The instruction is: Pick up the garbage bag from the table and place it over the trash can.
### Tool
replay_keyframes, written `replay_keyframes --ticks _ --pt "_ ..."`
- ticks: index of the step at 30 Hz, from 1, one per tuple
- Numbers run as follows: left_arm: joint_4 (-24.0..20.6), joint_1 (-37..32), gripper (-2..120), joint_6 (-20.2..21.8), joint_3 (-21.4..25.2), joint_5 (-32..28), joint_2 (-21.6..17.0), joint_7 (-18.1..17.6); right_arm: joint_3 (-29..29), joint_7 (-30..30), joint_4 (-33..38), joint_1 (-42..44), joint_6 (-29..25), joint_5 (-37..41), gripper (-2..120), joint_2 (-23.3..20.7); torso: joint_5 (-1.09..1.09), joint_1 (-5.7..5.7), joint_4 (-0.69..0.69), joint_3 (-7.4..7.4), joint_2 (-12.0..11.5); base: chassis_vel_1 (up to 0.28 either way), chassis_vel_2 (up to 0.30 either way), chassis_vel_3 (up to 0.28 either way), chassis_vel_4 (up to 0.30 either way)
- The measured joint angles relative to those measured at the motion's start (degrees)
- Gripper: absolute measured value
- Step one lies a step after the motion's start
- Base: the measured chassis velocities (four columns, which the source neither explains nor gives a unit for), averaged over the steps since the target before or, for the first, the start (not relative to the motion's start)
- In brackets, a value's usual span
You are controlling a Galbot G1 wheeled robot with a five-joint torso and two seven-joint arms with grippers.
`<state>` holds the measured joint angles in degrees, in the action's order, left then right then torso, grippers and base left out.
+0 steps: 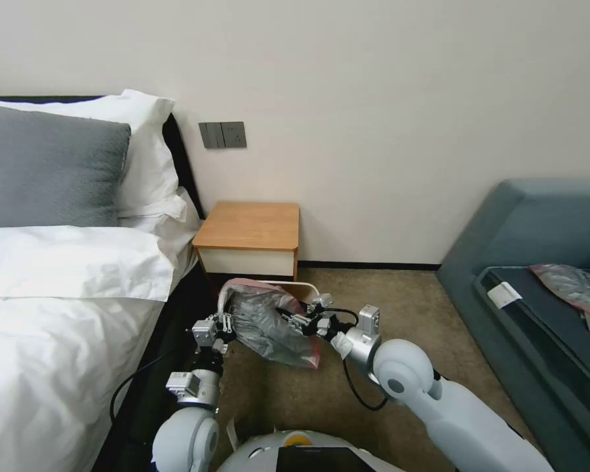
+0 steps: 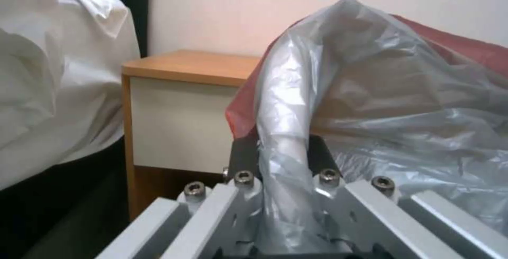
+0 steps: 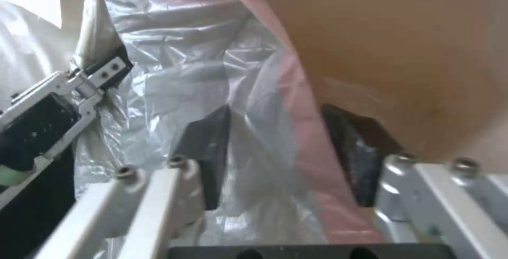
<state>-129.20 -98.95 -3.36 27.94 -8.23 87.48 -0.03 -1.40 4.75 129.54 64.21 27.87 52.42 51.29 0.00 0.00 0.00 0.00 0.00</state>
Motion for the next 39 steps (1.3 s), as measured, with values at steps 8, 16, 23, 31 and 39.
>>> replay_keyframes --ticks 8,16,23,31,39 --pt "-0.1 0.0 4 0.0 0.0 -0.1 0.0 0.0 -0.1 -1.0 -0.3 0.2 -0.8 -1.9 15 0.2 0.0 0.0 0.0 0.0 0.0 0.0 0.0 0.0 0.0" --pt "0.1 0.1 4 0.0 0.1 -0.1 0.1 0.0 -0.5 -1.6 -0.1 1.1 -1.5 -3.6 0 0.5 0.0 0.0 0.0 0.0 0.0 0.0 0.0 0.0 0.0" --pt "0.6 0.1 4 0.0 0.6 -0.2 -0.1 0.0 -2.1 -2.1 1.3 2.0 -2.7 -4.1 0 0.1 0.0 0.0 0.0 0.0 0.0 0.0 0.0 0.0 0.0" --pt "1.0 -0.3 4 -0.2 0.6 -0.1 -0.5 0.2 -4.2 -2.4 2.9 2.1 -4.3 -4.1 0 -1.0 0.0 0.0 0.0 0.0 0.0 0.0 0.0 0.0 0.0" --pt "0.6 -0.9 4 -1.8 0.7 -0.4 -1.5 1.5 -7.3 -2.8 1.0 0.6 -5.9 -4.9 0 -2.6 0.0 0.0 0.0 0.0 0.0 0.0 0.0 0.0 0.0"
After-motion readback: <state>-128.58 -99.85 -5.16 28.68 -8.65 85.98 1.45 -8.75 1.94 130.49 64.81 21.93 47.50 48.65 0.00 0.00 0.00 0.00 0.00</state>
